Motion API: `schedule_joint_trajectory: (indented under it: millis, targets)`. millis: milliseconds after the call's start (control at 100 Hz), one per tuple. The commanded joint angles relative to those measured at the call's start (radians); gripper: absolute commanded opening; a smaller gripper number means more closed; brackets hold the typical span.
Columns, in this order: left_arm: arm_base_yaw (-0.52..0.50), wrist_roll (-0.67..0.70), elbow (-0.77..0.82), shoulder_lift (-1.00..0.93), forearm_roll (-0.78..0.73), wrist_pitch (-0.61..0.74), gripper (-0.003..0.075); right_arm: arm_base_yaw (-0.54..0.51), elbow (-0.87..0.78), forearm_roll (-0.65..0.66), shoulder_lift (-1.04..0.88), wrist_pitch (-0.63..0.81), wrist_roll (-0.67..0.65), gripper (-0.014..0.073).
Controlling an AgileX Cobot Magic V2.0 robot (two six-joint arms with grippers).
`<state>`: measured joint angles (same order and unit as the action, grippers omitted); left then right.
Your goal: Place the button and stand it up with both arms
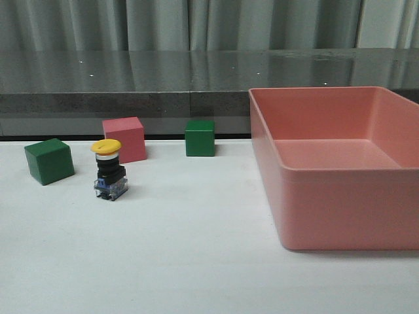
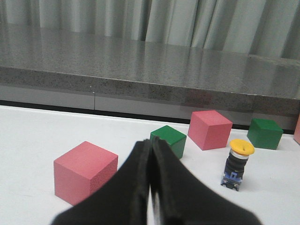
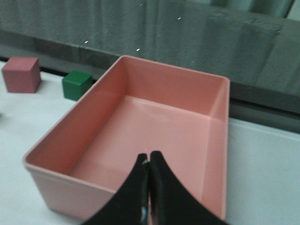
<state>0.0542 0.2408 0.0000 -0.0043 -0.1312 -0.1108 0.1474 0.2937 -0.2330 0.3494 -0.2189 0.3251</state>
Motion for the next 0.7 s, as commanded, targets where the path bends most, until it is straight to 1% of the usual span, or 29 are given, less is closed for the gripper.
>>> schedule_joint_trajectory:
  millis: [0,120,180,340,480,690]
  targets:
    - [0.001,0.01,0.045,-0.032,0.009,0.073,-0.002,-0.006,-0.047,0.12,-0.058,0.171,-0.141,-0.0062]
    - [0.001,0.01,0.045,-0.032,0.009,0.073,-0.002,-0.006,-0.128,0.249,-0.18,0.16,-0.299,-0.0062]
    - [0.001,0.01,0.045,-0.032,0.009,0.073,-0.002,-0.006,-0.168,0.276,-0.244,0.159,-0.335,-0.0062]
    - [0.001,0.01,0.045,-0.032,0.009,0.073,-0.002,-0.008,-0.256,0.278,-0.388,0.163,-0.346,-0.0062]
    - [0.001,0.01,0.045,-0.032,0.009,0.073,-0.002,-0.025,-0.307,0.267,-0.378,0.219,-0.353,-0.0062]
    - [0.001,0.01,0.045,-0.032,0.009,0.073,-0.002,-0.028,-0.306,0.263,-0.378,0.21,-0.353,-0.0062]
